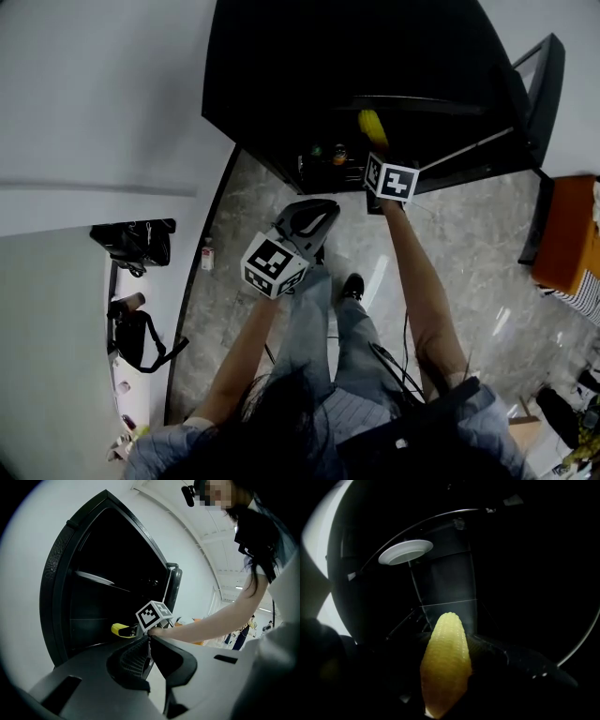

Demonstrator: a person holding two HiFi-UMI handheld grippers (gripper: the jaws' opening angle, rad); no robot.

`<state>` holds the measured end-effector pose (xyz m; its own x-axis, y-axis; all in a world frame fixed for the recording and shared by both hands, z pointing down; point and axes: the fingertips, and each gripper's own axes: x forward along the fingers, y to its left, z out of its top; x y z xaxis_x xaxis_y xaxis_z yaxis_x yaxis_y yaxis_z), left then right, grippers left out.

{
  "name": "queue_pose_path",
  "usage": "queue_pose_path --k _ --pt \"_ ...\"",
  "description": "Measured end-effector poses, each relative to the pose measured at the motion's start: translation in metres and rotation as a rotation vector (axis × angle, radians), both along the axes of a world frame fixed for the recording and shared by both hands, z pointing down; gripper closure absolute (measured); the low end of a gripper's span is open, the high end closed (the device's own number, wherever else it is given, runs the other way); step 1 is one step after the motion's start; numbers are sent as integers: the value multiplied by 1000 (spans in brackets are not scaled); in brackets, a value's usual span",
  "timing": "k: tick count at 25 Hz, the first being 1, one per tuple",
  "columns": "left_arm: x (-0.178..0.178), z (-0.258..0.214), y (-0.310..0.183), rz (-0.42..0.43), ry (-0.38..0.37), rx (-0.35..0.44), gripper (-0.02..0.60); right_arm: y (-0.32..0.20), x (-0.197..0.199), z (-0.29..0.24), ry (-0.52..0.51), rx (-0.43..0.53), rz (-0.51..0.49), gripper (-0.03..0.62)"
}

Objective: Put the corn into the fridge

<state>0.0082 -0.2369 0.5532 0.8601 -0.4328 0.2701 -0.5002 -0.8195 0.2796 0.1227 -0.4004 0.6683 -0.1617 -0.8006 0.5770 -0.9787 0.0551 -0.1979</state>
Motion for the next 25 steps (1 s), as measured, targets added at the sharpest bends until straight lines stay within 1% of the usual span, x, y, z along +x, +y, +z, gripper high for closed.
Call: queue_pose_path --k 4,9,12,16,18,20,23,25 --pt "-5 6 4 2 -5 -13 572 -9 -4 -2 -49 11 15 345" --pt "-13 12 6 -5 -18 -29 572 -23 -3 -4 25 19 6 345" --pt "-19 14 7 -8 -25 -38 572 -31 -6 0 69 5 -10 345" --pt "-22 17 7 -10 -23 -47 572 -41 -10 4 105 0 -32 345" --pt "-22 19 7 -8 -23 -49 572 -44 -8 13 112 -24 -30 345" --pt "-23 22 7 -10 -24 -56 572 -41 -8 19 70 -47 -14 345" --pt "-24 26 7 -11 -26 -66 572 -42 -8 20 -19 -24 9 345" --pt "-25 29 7 -11 -31 -71 572 -41 -8 18 -44 -11 8 345"
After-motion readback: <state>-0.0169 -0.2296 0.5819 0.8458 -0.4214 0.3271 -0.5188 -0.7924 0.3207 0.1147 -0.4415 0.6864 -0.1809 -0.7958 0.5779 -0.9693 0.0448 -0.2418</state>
